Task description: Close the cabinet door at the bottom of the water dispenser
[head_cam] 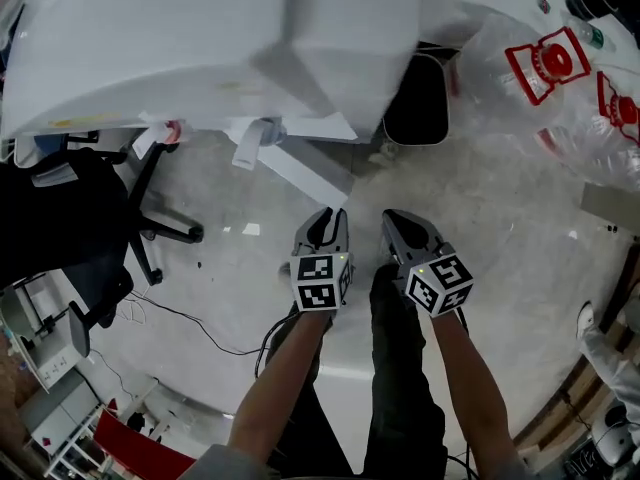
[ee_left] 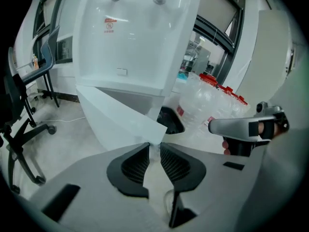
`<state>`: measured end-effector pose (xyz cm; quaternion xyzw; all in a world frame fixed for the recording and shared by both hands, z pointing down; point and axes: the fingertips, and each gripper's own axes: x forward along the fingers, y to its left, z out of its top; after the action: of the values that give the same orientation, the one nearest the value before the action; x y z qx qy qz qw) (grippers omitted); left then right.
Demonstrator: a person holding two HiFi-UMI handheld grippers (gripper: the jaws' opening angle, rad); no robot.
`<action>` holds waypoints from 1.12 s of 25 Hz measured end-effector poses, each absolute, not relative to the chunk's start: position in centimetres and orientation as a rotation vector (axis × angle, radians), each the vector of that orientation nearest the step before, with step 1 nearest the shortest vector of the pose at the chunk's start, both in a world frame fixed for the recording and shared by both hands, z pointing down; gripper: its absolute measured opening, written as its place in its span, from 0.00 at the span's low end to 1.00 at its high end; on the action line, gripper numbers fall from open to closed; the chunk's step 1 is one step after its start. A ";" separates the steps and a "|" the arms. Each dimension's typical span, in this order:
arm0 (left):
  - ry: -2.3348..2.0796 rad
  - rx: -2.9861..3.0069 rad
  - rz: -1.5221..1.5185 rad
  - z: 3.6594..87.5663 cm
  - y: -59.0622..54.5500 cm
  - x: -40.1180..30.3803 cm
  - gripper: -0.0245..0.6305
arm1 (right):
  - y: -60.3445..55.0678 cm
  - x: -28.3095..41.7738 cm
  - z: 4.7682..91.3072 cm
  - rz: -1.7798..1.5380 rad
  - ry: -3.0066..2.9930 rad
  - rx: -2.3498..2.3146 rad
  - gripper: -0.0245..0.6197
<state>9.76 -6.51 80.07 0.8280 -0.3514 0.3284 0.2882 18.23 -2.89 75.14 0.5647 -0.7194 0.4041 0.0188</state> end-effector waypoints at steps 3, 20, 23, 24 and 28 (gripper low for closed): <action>-0.949 2.230 0.866 79.9 -7.4 11.5 0.15 | -3.2 19.3 75.1 1.233 -2.234 1.775 0.05; -1.039 2.194 0.845 80.3 -13.1 19.1 0.14 | -5.1 26.6 75.9 1.286 -2.194 1.878 0.05; -1.047 2.163 0.828 80.7 -14.2 19.7 0.14 | -5.9 27.4 75.8 1.281 -2.195 1.888 0.05; -1.051 2.159 0.823 80.8 -14.6 20.0 0.14 | -6.2 27.6 75.8 1.278 -2.196 1.891 0.05; -1.053 2.154 0.813 80.9 -15.6 20.6 0.14 | -6.7 28.4 76.0 1.281 -2.186 1.916 0.05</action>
<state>20.59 -15.62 80.95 0.8116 -0.3966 0.3064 0.3001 28.39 -6.67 75.95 0.6031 -0.6880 0.4033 -0.0177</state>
